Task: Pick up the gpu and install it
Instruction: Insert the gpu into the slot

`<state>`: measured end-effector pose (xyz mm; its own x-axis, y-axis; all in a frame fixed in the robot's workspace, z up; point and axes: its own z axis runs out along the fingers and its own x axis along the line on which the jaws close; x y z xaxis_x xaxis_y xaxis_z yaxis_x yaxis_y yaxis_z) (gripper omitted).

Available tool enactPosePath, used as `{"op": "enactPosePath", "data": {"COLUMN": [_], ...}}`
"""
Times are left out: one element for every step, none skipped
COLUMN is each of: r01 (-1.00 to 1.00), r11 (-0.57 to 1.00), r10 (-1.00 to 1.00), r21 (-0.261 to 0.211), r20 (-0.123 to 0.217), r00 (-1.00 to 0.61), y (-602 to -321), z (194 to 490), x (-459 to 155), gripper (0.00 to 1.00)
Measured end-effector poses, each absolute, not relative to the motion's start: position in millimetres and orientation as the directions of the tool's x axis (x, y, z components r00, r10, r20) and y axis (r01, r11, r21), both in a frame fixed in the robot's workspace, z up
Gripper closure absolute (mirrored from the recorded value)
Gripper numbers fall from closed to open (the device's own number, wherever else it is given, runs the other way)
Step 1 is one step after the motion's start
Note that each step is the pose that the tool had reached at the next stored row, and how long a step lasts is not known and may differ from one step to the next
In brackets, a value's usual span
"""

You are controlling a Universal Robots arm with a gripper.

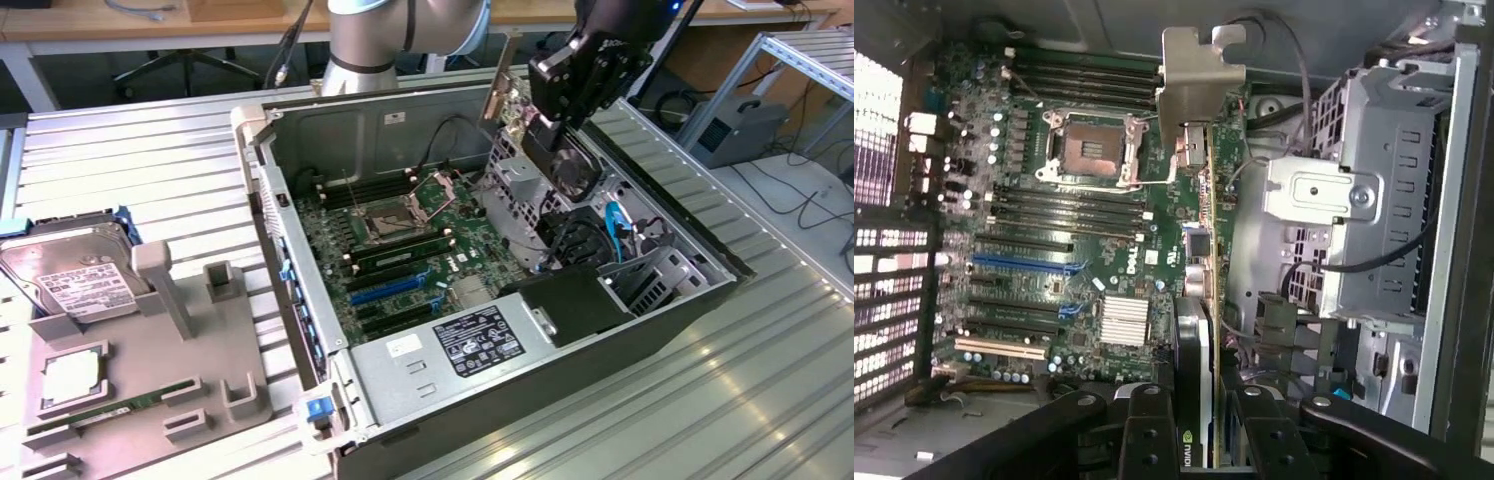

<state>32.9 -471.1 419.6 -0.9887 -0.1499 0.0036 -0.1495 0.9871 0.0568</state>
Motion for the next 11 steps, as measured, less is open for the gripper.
{"op": "enactPosePath", "data": {"r01": [-0.167,-0.184,-0.210,-0.235,-0.265,-0.282,-0.322,-0.361,-0.390,-0.432,-0.463], "r11": [0.984,0.981,0.976,0.970,0.963,0.958,0.945,0.931,0.919,0.900,0.884], "r10": [-0.168,-0.185,-0.211,-0.236,-0.266,-0.283,-0.323,-0.362,-0.391,-0.432,-0.464], "r21": [0.057,0.057,0.057,0.057,0.057,0.057,0.057,0.057,0.057,0.057,0.057], "r20": [0.004,0.004,0.004,0.004,0.004,0.004,0.004,0.004,0.004,0.004,0.004], "r00": [-0.986,-0.983,-0.977,-0.972,-0.964,-0.959,-0.946,-0.932,-0.920,-0.902,-0.886], "y": [-471.1,-471.1,-471.1,-471.1,-471.1,-471.1,-471.1,-471.1,-471.1,-471.1,-471.1], "z": [419.5,419.4,419.3,419.2,419.1,419.0,418.9,418.8,418.7,418.6,418.5], "x": [32.9,32.9,32.9,32.9,32.9,32.9,32.9,32.9,32.9,32.9,32.9], "gripper": [0.73,0.73,0.73,0.73,0.73,0.73,0.73,0.73,0.73,0.73,0.73]}}
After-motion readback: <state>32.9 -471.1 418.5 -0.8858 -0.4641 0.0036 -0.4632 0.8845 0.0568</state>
